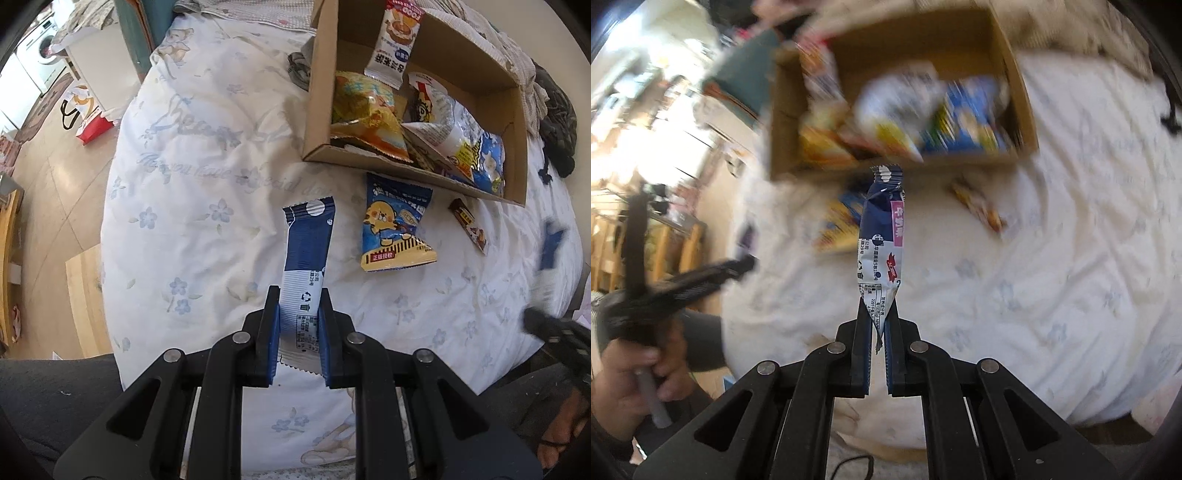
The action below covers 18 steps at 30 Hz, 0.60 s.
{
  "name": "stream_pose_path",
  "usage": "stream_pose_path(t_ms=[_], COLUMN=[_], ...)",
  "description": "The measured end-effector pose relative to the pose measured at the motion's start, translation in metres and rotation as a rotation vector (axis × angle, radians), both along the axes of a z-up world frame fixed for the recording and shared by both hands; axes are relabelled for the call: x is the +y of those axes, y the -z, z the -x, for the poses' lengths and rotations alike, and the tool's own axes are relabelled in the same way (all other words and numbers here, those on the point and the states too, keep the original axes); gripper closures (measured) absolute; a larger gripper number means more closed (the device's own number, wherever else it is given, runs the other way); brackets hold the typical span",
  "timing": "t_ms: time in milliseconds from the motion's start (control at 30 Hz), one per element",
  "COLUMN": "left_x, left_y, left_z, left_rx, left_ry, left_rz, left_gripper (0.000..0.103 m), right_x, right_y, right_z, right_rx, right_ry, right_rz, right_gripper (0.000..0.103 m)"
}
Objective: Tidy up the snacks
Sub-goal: 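Grasp the blue-white tube packet with the right tool and lift it, then carry both packets into the box and open both tools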
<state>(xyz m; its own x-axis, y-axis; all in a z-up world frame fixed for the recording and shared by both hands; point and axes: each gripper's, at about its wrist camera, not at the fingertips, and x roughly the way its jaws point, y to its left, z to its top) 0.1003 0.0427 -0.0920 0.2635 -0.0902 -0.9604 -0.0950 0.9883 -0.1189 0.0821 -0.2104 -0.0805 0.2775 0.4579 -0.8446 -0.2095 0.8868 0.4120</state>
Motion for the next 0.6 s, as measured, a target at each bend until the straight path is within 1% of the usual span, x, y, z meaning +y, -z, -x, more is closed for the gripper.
stream_pose_path(t_ms=[33, 133, 200, 333, 500, 600], left_x=[0.001, 0.001, 0.001, -0.001, -0.002, 0.001], left_y=[-0.003, -0.013, -0.019, -0.030, -0.038, -0.050], left_z=[0.001, 0.003, 0.003, 0.004, 0.006, 0.005], left_rx=[-0.013, -0.067, -0.099, -0.159, -0.210, -0.258], left_ry=[-0.003, 0.000, -0.002, 0.006, 0.009, -0.007], left_rz=[-0.002, -0.025, -0.036, -0.085, -0.102, -0.096], left_gripper=[0.088, 0.088, 0.088, 0.088, 0.088, 0.088], right_x=[0.002, -0.001, -0.002, -0.008, -0.011, -0.016], right_y=[-0.012, -0.030, -0.030, -0.035, -0.034, -0.034], right_z=[0.002, 0.006, 0.001, 0.003, 0.003, -0.001], right_rx=[-0.054, -0.121, -0.129, -0.144, -0.144, -0.145], right_ry=[0.000, 0.030, 0.055, 0.075, 0.096, 0.123], right_rz=[-0.015, -0.040, -0.044, -0.049, -0.065, -0.084], right_gripper=[0.097, 0.097, 0.097, 0.097, 0.097, 0.097])
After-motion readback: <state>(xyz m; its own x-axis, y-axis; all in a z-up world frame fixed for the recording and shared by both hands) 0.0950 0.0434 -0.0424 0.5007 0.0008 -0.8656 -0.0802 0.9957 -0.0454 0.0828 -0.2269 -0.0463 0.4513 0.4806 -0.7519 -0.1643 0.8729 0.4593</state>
